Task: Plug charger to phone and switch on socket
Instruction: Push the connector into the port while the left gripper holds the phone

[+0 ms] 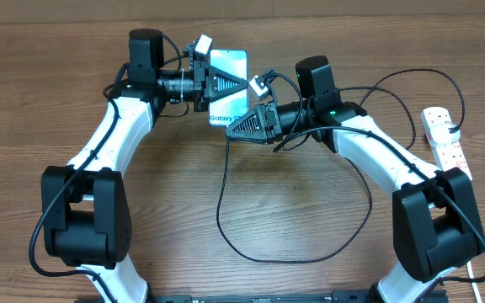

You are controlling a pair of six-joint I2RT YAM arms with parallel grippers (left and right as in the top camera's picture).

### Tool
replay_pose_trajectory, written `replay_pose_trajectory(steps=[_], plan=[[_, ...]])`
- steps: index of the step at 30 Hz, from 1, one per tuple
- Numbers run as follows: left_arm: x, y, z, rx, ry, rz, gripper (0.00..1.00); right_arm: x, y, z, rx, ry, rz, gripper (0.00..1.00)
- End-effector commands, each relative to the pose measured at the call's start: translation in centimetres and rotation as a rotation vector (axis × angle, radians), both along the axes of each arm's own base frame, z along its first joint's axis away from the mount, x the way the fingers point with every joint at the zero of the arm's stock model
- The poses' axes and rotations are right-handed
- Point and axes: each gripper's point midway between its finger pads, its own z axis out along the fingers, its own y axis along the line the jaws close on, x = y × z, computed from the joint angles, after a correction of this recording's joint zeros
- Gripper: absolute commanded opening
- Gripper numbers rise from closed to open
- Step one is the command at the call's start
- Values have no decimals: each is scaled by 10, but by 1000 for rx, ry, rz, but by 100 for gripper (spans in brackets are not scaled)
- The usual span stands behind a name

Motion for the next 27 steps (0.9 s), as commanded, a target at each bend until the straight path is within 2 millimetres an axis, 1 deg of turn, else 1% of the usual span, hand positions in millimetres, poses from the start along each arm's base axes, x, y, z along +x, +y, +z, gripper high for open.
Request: replay_pose_trajectory(steps=[1,2,3,4,5,7,8,10,15,16,17,21,27], plan=[[-11,-9,18,-29,-18,-49,4,-12,13,10,21,-32,50,30],[-11,-9,18,-28,-18,-48,4,-13,13,10,21,-32,51,31],[-11,-9,18,-28,-19,-48,4,-13,13,11,25,-31,55,38],[-11,-9,18,-28,-19,-48,4,-15,13,13,34,-32,64,43],[-11,-9,18,-28,-18,-48,4,-16,12,14,41,-33,72,45],[-11,-9,18,-28,-19,-48,4,-16,12,14,43,-30,75,45],[-11,-9,18,-28,-18,-48,4,-17,12,15,45,-30,77,41],[-11,-9,18,-27,-18,-47,4,-17,12,15,44,-30,77,29],[-11,-9,18,-28,-18,-48,4,-17,12,15,44,-31,76,22],[-11,-9,18,-29,-18,-50,4,-17,12,15,45,-31,77,17],[-11,-9,18,-30,-17,-51,4,-16,12,15,45,-32,76,4],[-13,-9,19,-36,-17,-60,4,-14,13,18,57,-63,76,4],[-17,-9,21,-51,-39,-84,4,-5,14,23,54,-42,41,4]])
